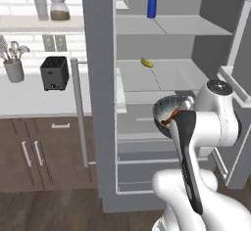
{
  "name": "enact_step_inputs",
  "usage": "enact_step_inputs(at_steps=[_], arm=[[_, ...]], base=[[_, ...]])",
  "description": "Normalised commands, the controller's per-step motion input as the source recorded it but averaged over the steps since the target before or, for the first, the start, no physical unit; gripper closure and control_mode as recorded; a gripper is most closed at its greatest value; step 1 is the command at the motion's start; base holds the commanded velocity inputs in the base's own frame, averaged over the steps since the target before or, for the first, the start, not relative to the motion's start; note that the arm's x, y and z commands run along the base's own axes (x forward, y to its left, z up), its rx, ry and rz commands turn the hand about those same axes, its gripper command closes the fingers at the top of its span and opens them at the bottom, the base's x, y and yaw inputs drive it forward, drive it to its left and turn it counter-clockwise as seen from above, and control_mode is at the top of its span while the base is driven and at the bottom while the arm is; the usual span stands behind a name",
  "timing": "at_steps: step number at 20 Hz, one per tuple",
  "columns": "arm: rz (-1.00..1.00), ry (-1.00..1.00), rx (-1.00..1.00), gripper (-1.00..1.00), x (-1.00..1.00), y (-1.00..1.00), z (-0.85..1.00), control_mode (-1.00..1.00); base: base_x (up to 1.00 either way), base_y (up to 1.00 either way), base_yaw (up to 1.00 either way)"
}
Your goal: Pick the chicken drumstick and garlic from their plates and place them in the bowl. Then put the bowl in the fridge.
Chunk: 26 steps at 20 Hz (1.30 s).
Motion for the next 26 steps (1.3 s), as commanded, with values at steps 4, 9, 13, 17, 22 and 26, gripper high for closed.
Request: enact_step_inputs(at_steps=[4,9,13,17,22,26], arm=[[0.0,0.0,0.0,1.0,0.0,0.0,0.0,1.0],[0.0,0.0,0.0,1.0,0.0,0.0,0.0,1.0],[0.0,0.0,0.0,1.0,0.0,0.0,0.0,1.0],[0.0,0.0,0.0,1.0,0.0,0.0,0.0,1.0],[0.0,0.0,0.0,1.0,0.0,0.0,0.0,1.0],[0.0,0.0,0.0,1.0,0.0,0.0,0.0,1.0]], base=[[0.04,-0.35,-0.13],[0.38,-0.12,-0.17],[0.37,-0.05,-0.39],[0.18,0.23,-0.22],[0.41,-0.04,0.06],[0.6,-0.25,0.13]])
